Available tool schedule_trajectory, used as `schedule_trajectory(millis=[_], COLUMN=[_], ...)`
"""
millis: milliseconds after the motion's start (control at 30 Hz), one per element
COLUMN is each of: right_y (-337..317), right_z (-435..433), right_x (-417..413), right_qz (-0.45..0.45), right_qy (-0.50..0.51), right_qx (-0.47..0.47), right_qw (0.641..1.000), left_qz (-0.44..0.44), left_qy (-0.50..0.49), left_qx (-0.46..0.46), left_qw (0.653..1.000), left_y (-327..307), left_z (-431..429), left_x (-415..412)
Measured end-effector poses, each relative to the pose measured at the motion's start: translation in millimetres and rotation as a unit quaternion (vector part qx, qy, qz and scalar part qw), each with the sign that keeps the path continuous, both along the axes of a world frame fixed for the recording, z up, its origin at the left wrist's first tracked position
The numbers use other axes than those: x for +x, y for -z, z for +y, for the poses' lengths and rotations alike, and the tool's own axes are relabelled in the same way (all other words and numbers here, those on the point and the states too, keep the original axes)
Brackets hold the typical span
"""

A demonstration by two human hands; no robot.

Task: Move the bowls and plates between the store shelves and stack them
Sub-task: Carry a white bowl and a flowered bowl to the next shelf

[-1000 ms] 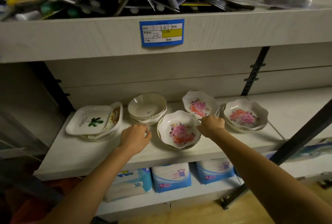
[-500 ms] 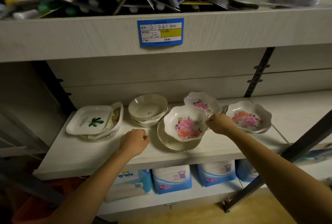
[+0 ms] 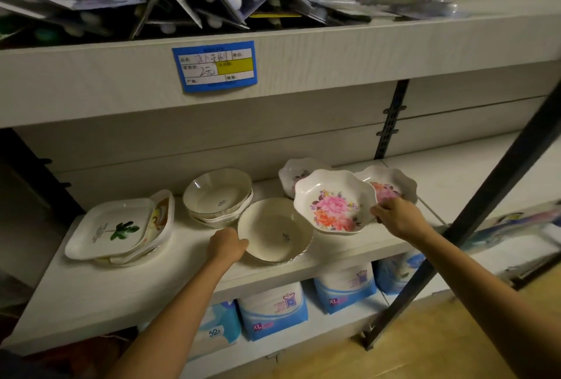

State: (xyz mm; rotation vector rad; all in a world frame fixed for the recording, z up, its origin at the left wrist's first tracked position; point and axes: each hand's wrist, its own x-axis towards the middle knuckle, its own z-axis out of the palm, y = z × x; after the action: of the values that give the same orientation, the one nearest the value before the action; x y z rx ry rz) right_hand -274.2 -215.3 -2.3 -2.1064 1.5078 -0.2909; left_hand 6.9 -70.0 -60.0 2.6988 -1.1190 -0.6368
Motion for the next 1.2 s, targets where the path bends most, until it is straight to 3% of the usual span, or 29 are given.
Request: schedule_trajectory(millis=[233, 533, 700, 900, 1200], right_y=[5, 1, -3, -23, -23], right_z=[5, 13, 26, 59, 88], right_x=[-9, -14, -29, -75, -162], right_qz=[0.027, 0.024, -0.018, -0.073, -0.063], right_qy=[0.017, 0.036, 0.097, 0.133, 0.234], right_qx=[0.015, 0.024, 0.030, 0.032, 0.012], right_qw=[0.999, 0.999, 0.995, 0.988, 0.970], left_qz=[-0.008, 0.053, 0.144, 0.181, 0.226], left_qy=[0.024, 0.038, 0.027, 0.081, 0.170], left_qx=[0.013, -0.095, -0.154, -0.165, -0.159], left_qw=[1.000, 0.993, 0.977, 0.966, 0.946], left_y=[-12, -40, -50, -60, -59], left_z=[-4, -3, 4, -1, -31], left_x=[8, 13, 13, -7, -76])
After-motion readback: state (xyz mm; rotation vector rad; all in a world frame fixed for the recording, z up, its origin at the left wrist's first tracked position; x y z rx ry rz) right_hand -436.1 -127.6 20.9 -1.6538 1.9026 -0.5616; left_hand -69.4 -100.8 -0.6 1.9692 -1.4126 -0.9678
